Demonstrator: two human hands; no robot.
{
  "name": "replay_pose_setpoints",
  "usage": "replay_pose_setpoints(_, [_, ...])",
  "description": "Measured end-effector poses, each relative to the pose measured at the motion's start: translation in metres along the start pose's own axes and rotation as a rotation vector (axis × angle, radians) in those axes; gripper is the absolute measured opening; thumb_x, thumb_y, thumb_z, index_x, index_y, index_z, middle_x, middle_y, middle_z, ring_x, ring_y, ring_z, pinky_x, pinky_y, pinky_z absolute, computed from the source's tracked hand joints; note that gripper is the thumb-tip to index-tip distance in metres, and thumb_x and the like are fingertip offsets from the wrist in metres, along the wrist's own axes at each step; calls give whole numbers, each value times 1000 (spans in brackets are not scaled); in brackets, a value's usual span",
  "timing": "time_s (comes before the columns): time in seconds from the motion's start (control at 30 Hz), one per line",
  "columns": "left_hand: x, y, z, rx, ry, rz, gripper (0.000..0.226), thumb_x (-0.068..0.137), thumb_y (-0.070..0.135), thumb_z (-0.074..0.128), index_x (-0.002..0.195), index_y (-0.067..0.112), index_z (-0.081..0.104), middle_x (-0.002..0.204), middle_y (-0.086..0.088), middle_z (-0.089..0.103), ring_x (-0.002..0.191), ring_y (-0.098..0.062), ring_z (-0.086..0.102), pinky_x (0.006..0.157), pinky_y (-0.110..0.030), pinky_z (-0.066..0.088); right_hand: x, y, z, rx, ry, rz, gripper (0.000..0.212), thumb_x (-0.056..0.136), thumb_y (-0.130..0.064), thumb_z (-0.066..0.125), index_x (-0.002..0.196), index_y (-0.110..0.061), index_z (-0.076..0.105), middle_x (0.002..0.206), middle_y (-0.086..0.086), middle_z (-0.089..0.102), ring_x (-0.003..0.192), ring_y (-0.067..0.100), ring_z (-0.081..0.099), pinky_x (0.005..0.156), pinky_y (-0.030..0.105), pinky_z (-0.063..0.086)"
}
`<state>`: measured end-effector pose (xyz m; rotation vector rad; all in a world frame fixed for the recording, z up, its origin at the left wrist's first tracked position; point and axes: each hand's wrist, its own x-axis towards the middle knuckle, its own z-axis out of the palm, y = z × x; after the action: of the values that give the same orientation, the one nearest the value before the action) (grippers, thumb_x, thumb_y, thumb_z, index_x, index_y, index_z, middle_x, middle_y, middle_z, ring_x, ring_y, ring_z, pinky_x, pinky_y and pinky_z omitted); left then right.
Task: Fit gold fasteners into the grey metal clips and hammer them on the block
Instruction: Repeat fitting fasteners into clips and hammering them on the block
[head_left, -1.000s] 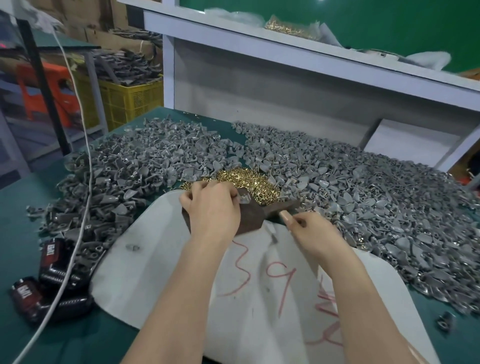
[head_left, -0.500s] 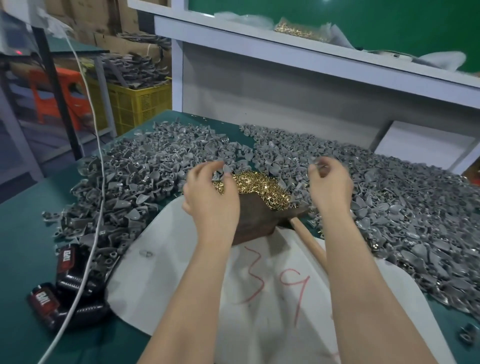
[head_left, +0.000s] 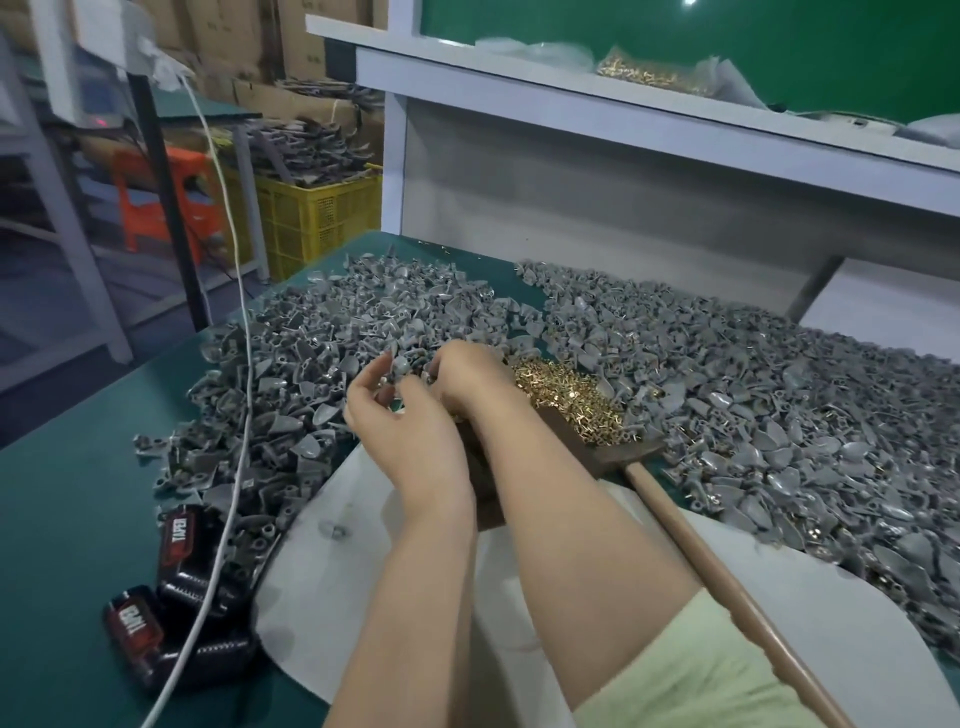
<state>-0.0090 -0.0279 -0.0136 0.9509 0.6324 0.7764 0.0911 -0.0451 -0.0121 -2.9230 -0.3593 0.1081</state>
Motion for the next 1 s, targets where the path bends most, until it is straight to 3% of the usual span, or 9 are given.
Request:
replay_pose_setpoints(0.17, [-2,1,1,8,-20,-2,26,90,4,45,97,29,52,127,-17,50,112,-27,52,70,-15,39,-1,0,5,50,129,-45,22,92,-11,52,111,-13,62,117,11,61,107,30,57,90,37,48])
replay_pose_setpoints(0.3, [-7,3,2,97,-112,98,27,89,3,49,101,27,53,128,-13,46,115,-30,50,93,-38,45,-11,18,-21,469,230,-49,5,91,-17,61,90,-16,56,90,0,63,82,15,59,63,24,45])
replay_pose_setpoints(0.4, [-14,3,2,317,-241,260,31,91,10,53,114,29,57,126,-4,47,118,-23,46,103,-38,37,-37,45,-50,796,142,-104,9,88,-13,65,83,-18,59,76,2,66,69,12,64,71,30,56])
replay_pose_setpoints(0.47, [-17,-1,3,458,-373,373,31,92,16,55,122,26,59,122,-2,53,117,-22,48,104,-42,35,-61,63,-63,859,77,-167,12,86,-6,66,84,-18,65,76,2,69,68,10,66,75,27,56])
replay_pose_setpoints(0.6, [-24,-4,6,604,-630,396,17,90,19,60,105,26,65,97,5,63,96,-18,60,91,-42,47,-97,86,-70,707,45,-198,18,84,-3,67,97,-16,66,93,-2,69,79,7,67,69,13,53])
replay_pose_setpoints(0.7, [-26,-5,5,636,-671,369,16,86,16,64,81,30,57,82,10,63,84,-16,61,84,-41,49,-105,98,-69,796,38,-136,23,86,0,64,105,-13,58,100,3,67,77,12,69,70,18,56])
replay_pose_setpoints(0.8, [-22,-6,3,751,-608,386,14,85,20,63,79,29,56,78,10,62,88,-19,62,91,-40,44,-91,110,-61,711,171,6,15,90,-6,59,100,-18,61,102,4,68,73,11,69,74,27,58])
replay_pose_setpoints(0.9, [-24,-7,1,1016,-573,455,12,88,26,60,80,34,56,94,12,64,102,-16,56,80,-29,19,-67,120,-43,176,181,147,15,90,-13,61,99,-21,70,107,1,69,96,18,63,88,33,51])
replay_pose_setpoints(1.0, [-25,-9,1,1187,-556,504,6,88,28,60,89,34,63,118,9,57,115,-20,43,71,-29,8,-57,122,-27,47,12,174,11,88,-18,63,90,-25,70,109,1,67,101,23,60,87,32,49])
